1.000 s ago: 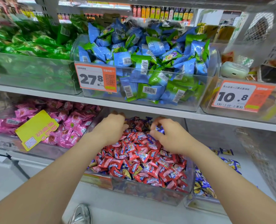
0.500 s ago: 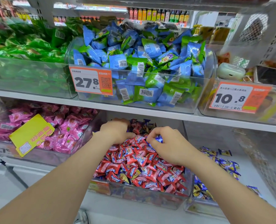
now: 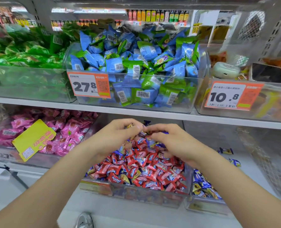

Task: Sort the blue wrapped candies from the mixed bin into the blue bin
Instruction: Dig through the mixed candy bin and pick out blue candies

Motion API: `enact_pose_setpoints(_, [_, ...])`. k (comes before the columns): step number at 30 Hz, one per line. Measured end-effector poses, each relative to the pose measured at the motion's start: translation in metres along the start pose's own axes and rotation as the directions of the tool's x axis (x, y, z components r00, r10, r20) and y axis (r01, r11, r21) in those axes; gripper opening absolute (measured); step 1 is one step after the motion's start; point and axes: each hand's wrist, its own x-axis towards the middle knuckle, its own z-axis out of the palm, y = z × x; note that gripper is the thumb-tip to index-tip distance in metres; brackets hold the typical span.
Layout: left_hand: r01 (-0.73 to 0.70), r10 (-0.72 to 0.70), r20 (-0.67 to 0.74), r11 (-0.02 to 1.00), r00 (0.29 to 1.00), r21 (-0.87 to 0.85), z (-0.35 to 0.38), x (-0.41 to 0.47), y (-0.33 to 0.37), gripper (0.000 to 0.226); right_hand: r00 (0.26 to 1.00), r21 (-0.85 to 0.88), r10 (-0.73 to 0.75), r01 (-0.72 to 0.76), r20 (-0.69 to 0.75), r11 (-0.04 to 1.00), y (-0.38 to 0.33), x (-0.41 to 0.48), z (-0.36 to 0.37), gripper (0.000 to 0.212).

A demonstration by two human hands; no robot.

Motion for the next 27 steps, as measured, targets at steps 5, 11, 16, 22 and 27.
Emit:
enact_pose_setpoints(5, [-0.115,0.113,0.028,0.989,0.993,0.097,0.026,-0.015,0.004,0.017,0.963,0.405,0.082,-0.184,0.255,0.896,-0.003,-0.024,-0.006,0.022])
enact_pose_setpoints(11, [-0.103,0.1,0.027,0.975,0.995,0.197,0.063,-0.01,0.001,0.022,0.995,-0.065,0.097,-0.097,0.003,0.993,0.019,-0.063,-0.057,0.036])
enact_pose_setpoints(16, [-0.277,0.248,0.124,0.858,0.961,0.432,0.116,-0.003,0.017,0.014,0.961,-0.492,0.105,-0.224,-0.257,0.841,0.075,-0.08,-0.125,0.042])
enact_pose_setpoints(22, [-0.329,0.298,0.149,0.765,0.943,0.554,0.205,0.039,0.031,0.017,0.977,-0.397,0.12,-0.183,-0.177,0.899,0.109,-0.093,-0.162,0.027])
enact_pose_setpoints(27, [-0.032,-0.038,0.18,0.929,0.983,0.368,0.236,0.059,0.024,0.041,0.982,-0.378,0.002,-0.074,-0.187,0.923,0.111,-0.09,-0.167,0.041])
